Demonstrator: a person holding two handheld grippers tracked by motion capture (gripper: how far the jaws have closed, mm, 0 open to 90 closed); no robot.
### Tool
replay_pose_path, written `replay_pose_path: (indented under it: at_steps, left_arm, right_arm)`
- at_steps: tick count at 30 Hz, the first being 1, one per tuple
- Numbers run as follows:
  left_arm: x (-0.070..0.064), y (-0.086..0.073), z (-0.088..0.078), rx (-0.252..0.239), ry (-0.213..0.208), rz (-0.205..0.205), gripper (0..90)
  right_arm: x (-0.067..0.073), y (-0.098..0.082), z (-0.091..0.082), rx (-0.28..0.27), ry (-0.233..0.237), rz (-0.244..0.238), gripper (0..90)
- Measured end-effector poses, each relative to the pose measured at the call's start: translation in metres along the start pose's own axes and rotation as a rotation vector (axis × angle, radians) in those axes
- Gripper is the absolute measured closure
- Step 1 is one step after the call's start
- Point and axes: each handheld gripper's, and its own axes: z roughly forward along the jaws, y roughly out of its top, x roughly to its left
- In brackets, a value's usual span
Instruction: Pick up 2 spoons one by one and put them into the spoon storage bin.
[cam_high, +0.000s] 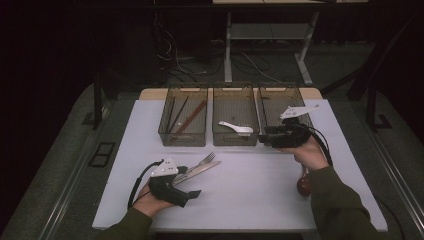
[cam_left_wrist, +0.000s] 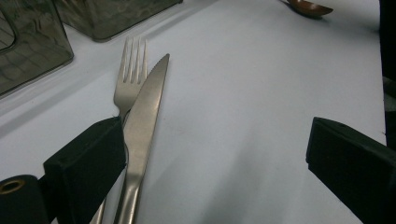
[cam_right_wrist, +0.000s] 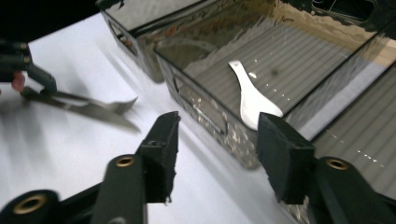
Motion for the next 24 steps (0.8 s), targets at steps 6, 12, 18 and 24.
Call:
replay_pose_path:
  at_steps: [6,12,18,24]
  left_arm:
    - [0.0,0.0,0.0,0.001,-0.002,0.003,3.9]
    - [0.0,0.0,0.0,-0.002,0.0,-0.001,3.9]
    - [0.0,0.0,0.0,-0.001,-0.002,0.002,4.0]
    - [0.0,0.0,0.0,-0.001,-0.004,0.001,4.0]
  right_arm:
    - [0.0,-0.021,-0.009,0.043,-0.021,-0.016,68.0]
    - [-0.007,-0.041,-0.017,0.088,-0.024,-0.003,82.4]
    - [-0.017,-0.057,-0.026,0.123,-0.056,0.015,89.3]
    - [-0.032,-0.069,-0.029,0.152,-0.1,0.045,89.3]
